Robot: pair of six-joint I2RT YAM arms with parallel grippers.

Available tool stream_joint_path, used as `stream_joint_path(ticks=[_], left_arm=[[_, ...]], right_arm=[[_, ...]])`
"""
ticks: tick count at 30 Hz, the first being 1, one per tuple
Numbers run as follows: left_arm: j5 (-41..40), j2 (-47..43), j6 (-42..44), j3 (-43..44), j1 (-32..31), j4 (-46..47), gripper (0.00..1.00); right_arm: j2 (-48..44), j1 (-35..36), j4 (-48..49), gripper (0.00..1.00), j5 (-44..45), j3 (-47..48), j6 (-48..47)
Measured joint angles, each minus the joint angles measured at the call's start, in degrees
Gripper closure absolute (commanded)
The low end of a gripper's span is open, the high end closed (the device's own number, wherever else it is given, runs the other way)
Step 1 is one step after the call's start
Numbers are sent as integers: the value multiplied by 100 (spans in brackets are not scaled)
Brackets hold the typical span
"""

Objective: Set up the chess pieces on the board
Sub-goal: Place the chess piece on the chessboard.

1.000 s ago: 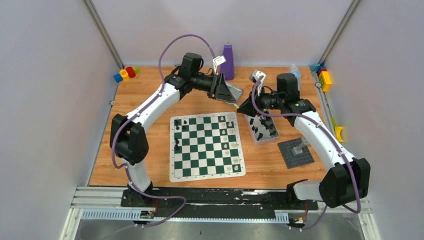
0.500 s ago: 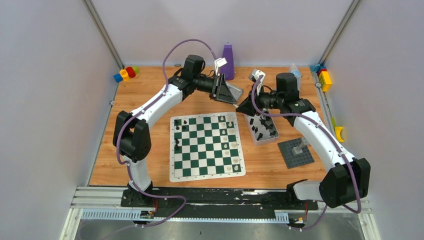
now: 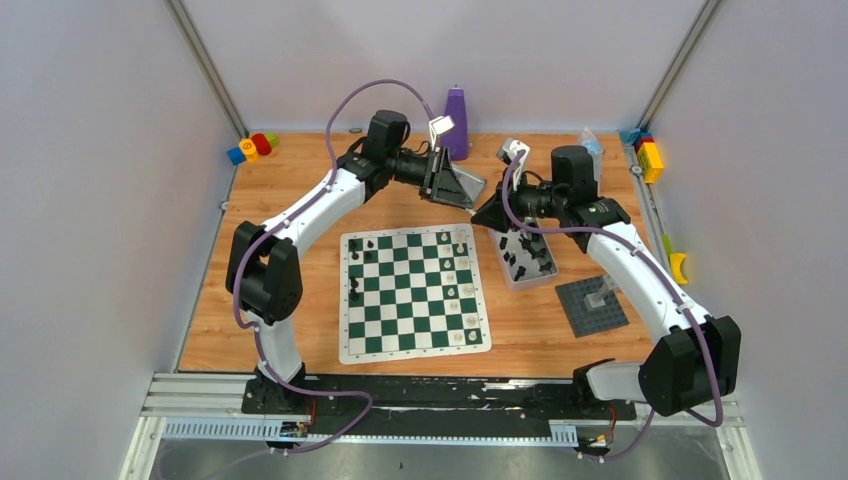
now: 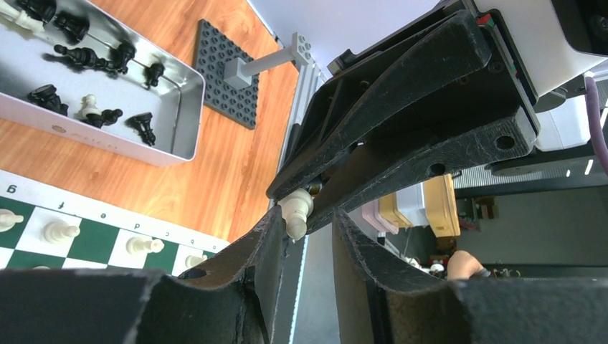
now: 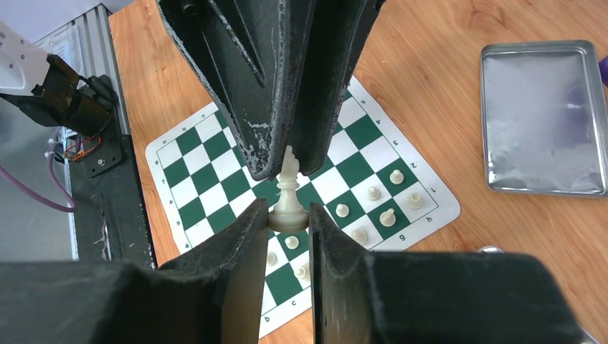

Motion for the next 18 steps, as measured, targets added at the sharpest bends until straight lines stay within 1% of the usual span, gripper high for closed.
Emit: stream_joint_path(ticks=[5, 9, 18], left_arm=[[2, 0, 7, -31, -2, -7, 61], [2, 0, 17, -31, -4, -11, 64], [0, 0, 44, -31, -11, -33, 77]], right_arm=[[0, 0, 2, 88, 39, 2, 4], [0, 0, 7, 88, 76, 7, 2], [0, 0, 24, 88, 79, 7, 2]])
